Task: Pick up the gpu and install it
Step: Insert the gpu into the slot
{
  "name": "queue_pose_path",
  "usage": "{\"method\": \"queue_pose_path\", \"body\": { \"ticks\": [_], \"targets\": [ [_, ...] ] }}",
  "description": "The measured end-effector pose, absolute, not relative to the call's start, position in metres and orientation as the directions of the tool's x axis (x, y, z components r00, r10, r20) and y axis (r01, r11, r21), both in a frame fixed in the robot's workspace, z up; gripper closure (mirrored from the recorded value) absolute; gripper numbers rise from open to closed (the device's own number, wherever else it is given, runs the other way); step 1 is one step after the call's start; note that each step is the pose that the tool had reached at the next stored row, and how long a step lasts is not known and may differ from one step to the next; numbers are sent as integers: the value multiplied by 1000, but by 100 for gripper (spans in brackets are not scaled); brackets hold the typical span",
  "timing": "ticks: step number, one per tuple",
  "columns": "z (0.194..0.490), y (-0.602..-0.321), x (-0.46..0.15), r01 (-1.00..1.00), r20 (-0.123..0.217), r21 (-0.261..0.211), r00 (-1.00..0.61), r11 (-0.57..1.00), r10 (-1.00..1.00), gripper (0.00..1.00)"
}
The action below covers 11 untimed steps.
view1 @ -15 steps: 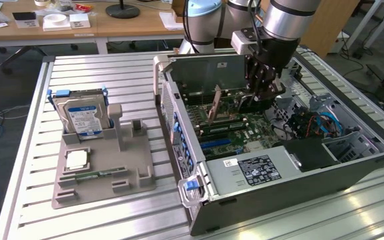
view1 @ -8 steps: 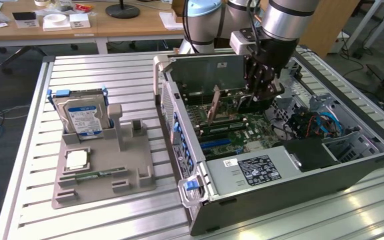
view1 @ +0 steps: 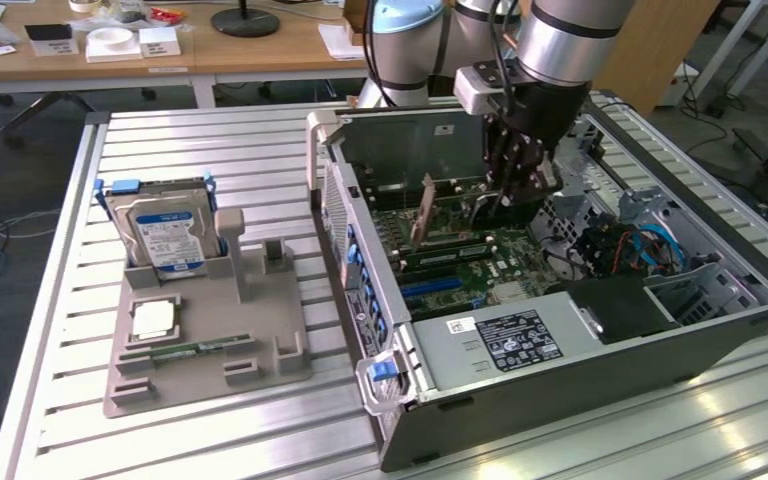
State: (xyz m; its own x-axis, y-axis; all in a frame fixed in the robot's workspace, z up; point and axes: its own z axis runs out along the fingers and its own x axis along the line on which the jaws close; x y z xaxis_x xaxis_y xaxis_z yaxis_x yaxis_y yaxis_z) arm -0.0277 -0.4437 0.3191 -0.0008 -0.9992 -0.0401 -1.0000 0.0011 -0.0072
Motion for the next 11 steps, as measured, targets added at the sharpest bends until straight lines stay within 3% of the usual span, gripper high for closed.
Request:
{"method": "queue_pose_path", "body": {
  "ticks": [11],
  "targets": [
    [314,-452,-29,-1000,-40,-7,0,1,-999,73]
  ]
}}
